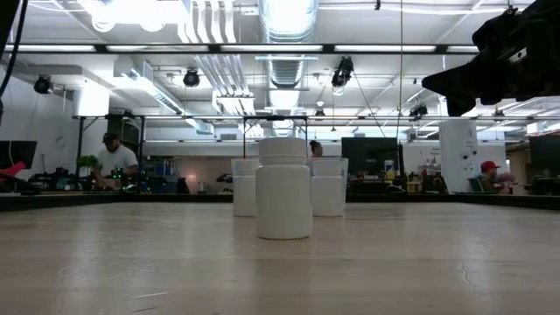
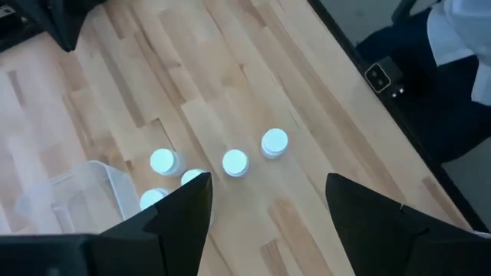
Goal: Pick and place pill bottles into a basket
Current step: Put the white pill bottle into the transparent bin
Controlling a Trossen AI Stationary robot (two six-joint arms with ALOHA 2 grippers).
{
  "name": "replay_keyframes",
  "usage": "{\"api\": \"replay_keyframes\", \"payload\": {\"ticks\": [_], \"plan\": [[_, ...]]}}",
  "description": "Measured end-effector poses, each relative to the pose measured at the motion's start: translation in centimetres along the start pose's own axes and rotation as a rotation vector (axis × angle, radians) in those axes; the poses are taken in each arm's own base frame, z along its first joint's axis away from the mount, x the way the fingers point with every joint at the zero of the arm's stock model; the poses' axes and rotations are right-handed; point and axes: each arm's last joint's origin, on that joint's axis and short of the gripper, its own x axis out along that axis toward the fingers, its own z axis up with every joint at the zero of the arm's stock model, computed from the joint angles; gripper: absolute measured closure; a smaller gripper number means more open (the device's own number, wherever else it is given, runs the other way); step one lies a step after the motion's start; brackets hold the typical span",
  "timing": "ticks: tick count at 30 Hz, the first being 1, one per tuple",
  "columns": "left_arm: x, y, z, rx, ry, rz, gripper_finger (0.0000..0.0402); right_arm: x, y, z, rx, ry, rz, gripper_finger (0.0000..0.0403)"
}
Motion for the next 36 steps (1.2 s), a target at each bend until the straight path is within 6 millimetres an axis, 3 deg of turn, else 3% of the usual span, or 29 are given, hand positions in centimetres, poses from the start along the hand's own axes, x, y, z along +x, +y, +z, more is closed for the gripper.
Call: {"api": "replay_keyframes", "payload": {"ticks": [12, 36], "plan": [[3.3, -0.5, 0.7, -0.028, 0.108, 0.036, 0.0164, 0.0, 0.0, 0.0, 0.002, 0.001, 0.000, 0.0394], [13.8, 0.1, 1.6, -0.053, 0.290, -0.022, 0.0164, 0.0, 0.0, -0.6, 0.009, 0.061, -0.003, 0.0394]]}}
